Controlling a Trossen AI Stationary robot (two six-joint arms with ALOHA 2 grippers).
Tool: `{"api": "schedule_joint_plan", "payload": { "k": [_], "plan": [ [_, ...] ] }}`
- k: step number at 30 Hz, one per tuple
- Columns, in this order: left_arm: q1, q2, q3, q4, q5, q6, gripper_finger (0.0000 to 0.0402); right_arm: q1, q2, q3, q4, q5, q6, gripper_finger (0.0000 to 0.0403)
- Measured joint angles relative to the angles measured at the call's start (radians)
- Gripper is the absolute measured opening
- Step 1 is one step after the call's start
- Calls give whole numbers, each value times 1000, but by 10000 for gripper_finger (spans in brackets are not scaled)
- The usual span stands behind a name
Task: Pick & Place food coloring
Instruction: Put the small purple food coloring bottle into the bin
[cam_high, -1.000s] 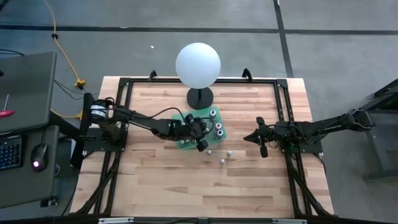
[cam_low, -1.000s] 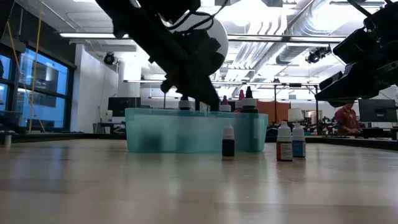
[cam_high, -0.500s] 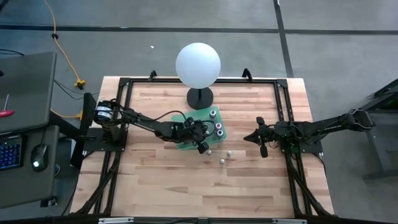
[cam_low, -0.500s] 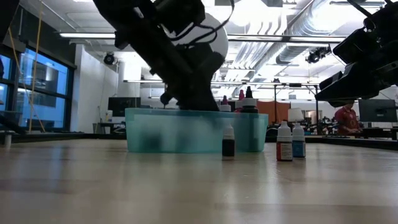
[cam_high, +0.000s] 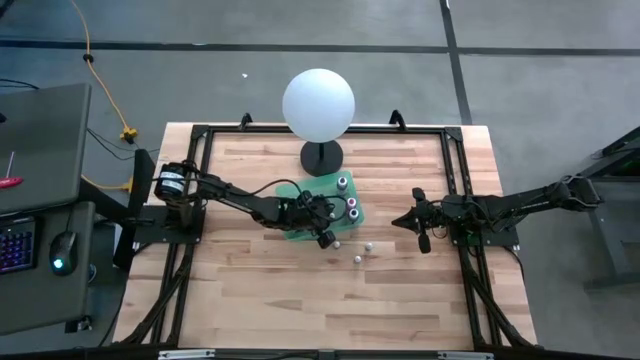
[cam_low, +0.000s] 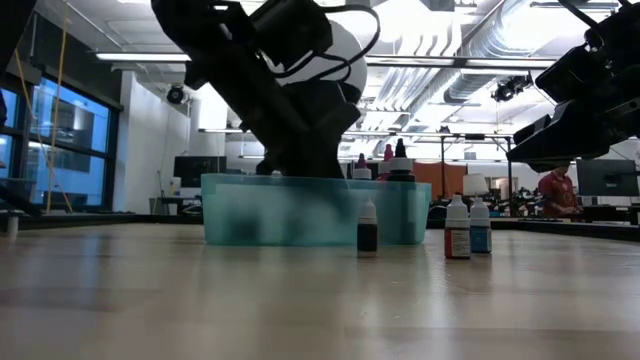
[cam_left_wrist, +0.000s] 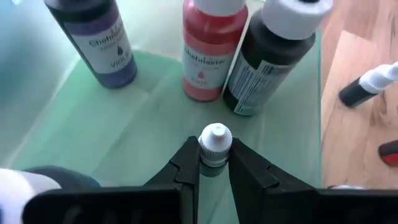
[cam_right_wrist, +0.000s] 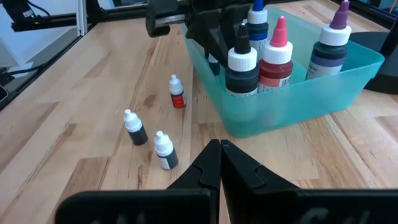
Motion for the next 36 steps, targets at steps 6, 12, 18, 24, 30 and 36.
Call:
{"api": "schedule_joint_plan", "payload": {
  "k": [6, 12, 18, 24, 30, 36],
  "plan": [
    [0, 6, 0, -4, 0, -12, 62, 0, 0, 0, 0, 0, 0, 2],
    [0, 6, 0, -5, 0, -12, 64, 0, 0, 0, 0, 0, 0, 2],
    [0, 6, 0, -5, 1, -12, 65, 0, 0, 0, 0, 0, 0, 2],
    [0, 6, 0, -4, 1, -12, 65, 0, 0, 0, 0, 0, 0, 2],
    [0, 6, 0, -4, 2, -12, 65, 0, 0, 0, 0, 0, 0, 2],
    [0, 6, 0, -4, 24, -7, 66, 0, 0, 0, 0, 0, 0, 2]
  ]
}}
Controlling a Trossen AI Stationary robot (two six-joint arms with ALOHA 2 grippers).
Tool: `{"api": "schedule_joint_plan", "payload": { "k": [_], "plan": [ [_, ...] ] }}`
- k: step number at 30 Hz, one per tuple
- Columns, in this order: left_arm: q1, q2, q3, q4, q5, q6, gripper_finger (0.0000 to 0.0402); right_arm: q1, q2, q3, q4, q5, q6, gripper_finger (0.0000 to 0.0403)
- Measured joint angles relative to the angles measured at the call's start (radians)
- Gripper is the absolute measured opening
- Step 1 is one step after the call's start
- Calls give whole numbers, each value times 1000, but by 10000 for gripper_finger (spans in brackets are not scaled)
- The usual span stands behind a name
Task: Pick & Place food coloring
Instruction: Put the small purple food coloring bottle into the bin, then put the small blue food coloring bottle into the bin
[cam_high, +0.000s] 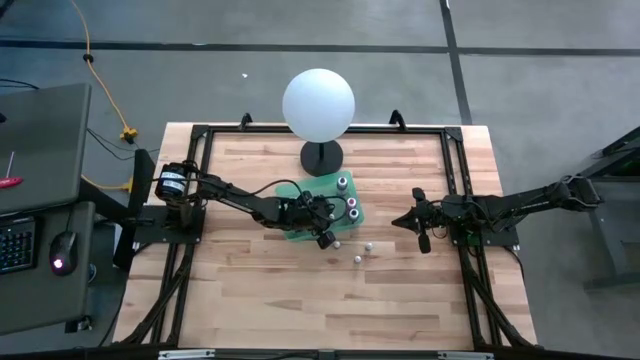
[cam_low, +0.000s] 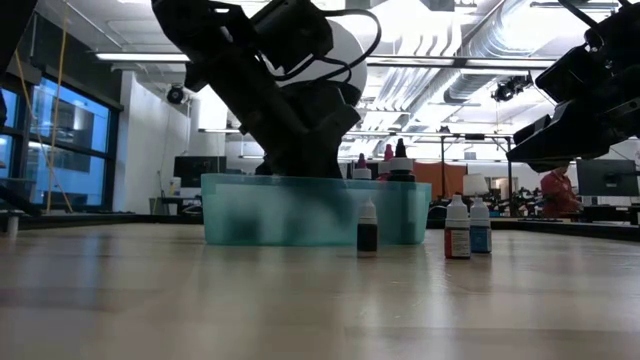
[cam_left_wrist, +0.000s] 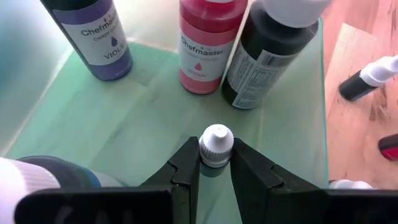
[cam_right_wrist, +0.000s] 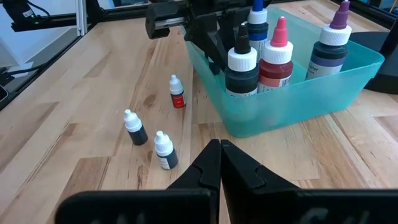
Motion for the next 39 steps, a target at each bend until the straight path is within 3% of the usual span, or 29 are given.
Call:
{"api": "schedule_joint_plan", "payload": {
  "k": [7, 18, 39],
  "plan": [
    [0, 0, 0, -3, 3, 4, 69, 0, 0, 0, 0, 0, 0, 3],
    [0, 0, 0, -10, 3, 6, 149, 0, 0, 0, 0, 0, 0, 3],
    [0, 0, 0, 29, -3, 48, 154, 0, 0, 0, 0, 0, 0, 2]
  ]
}}
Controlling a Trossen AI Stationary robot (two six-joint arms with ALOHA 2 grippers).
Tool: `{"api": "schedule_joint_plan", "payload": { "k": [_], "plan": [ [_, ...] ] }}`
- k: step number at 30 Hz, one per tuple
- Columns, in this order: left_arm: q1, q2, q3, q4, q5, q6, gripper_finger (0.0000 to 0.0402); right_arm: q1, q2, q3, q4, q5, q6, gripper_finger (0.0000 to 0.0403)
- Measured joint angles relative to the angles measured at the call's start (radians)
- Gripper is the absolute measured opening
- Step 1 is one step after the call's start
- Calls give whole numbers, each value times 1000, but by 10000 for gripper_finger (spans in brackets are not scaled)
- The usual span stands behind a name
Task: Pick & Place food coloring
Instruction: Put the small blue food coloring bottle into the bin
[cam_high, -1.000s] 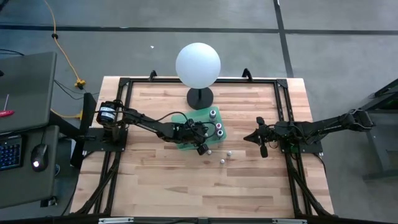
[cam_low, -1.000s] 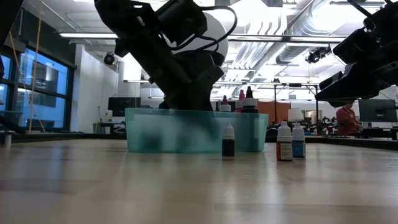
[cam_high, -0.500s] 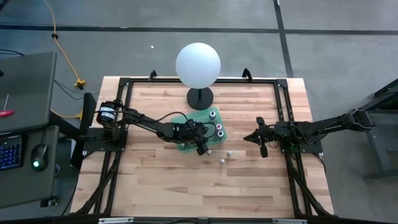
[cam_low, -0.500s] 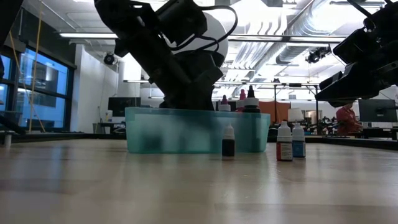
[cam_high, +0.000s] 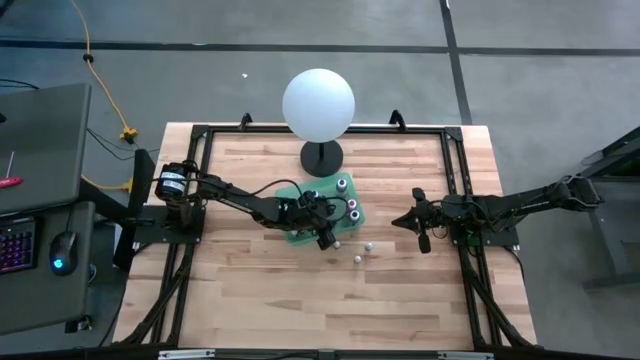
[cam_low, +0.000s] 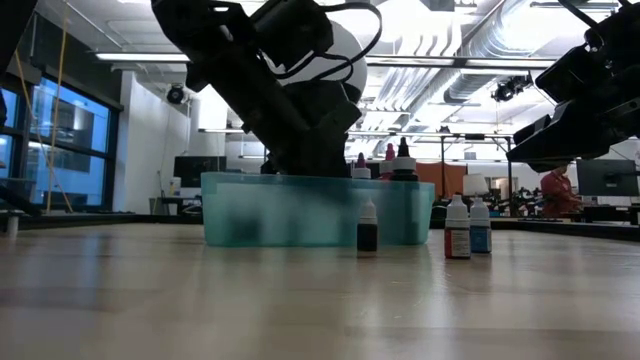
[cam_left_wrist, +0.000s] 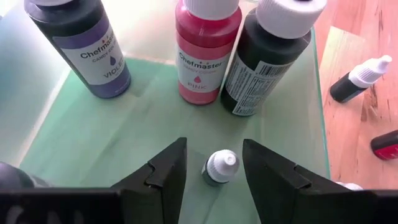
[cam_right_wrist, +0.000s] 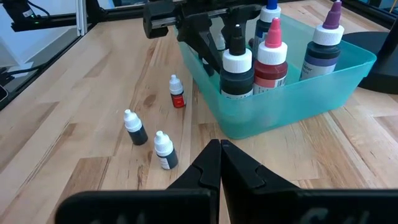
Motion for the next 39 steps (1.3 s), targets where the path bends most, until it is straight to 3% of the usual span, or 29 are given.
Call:
{"api": "schedule_joint_plan", "payload": {
  "k": [21, 39],
  "plan": [
    [0, -2, 0, 77, 5, 76, 154, 0, 0, 0, 0, 0, 0, 2],
    [0, -123, 0, 121, -39, 157, 154, 0, 0, 0, 0, 0, 0, 3]
  ]
}}
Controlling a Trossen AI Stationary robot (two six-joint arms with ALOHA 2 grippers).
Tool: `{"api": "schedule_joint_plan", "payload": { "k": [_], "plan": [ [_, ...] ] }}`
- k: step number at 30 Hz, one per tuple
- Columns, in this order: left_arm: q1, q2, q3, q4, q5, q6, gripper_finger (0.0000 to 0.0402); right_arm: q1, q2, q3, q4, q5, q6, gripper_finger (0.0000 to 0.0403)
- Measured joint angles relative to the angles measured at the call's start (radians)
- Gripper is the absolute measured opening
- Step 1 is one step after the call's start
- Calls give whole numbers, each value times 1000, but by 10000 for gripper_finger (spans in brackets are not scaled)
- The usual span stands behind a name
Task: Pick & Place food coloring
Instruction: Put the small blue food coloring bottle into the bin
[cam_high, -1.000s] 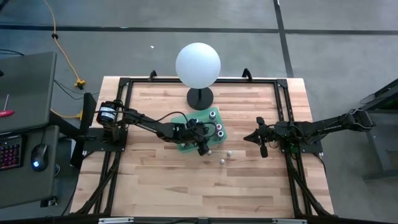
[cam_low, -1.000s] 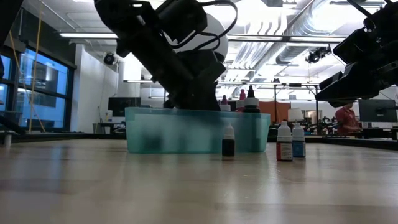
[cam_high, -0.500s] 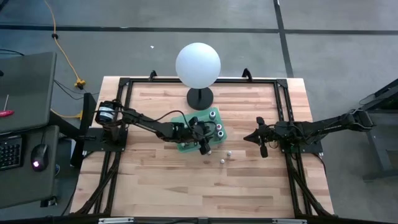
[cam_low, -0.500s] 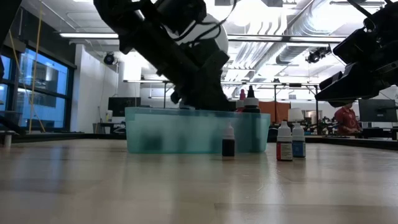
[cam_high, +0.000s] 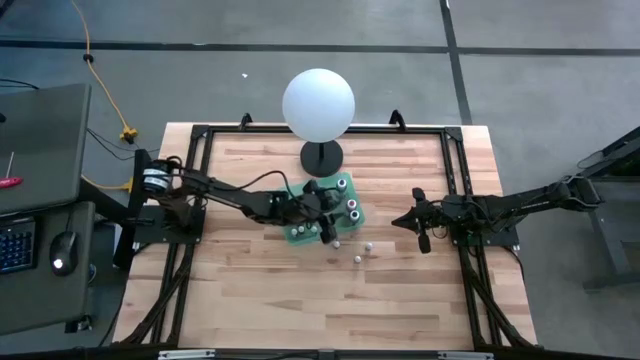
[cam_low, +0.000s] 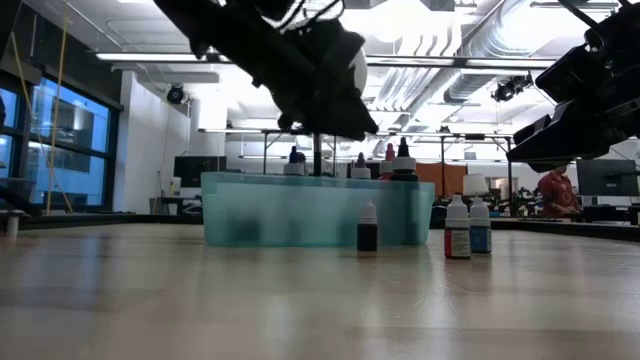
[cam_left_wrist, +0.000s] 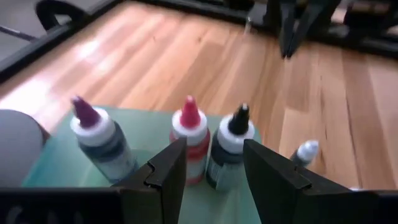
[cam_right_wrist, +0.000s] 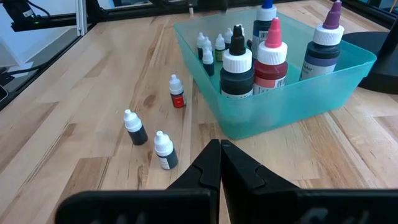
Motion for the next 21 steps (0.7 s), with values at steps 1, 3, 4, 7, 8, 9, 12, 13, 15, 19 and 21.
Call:
{"api": "schedule_joint_plan", "payload": {
  "k": [1, 3, 4, 7, 8, 9, 12, 13, 15, 19, 21],
  "plan": [
    [0, -12, 0, -2, -8, 0, 154, 0, 0, 0, 0, 0, 0, 2],
    [0, -41, 0, -2, -13, 0, 154, 0, 0, 0, 0, 0, 0, 2],
    [0, -57, 0, -2, -12, 0, 154, 0, 0, 0, 0, 0, 0, 2],
    [-7, -109, 0, 1, 12, -8, 154, 0, 0, 0, 0, 0, 0, 2],
    [-14, -126, 0, -2, 25, -20, 154, 0, 0, 0, 0, 0, 0, 2],
    [-23, -142, 0, -3, 42, -30, 154, 0, 0, 0, 0, 0, 0, 2],
    [-59, -184, 0, -3, 109, -33, 154, 0, 0, 0, 0, 0, 0, 2],
    [-73, -196, 0, -5, 121, -33, 154, 0, 0, 0, 0, 0, 0, 2],
    [-105, -217, 0, -6, 127, -29, 154, 0, 0, 0, 0, 0, 0, 2],
    [-176, -244, 0, -8, 99, -27, 154, 0, 0, 0, 0, 0, 0, 2],
    [-214, -245, 0, -9, 88, -23, 154, 0, 0, 0, 0, 0, 0, 3]
  ]
}}
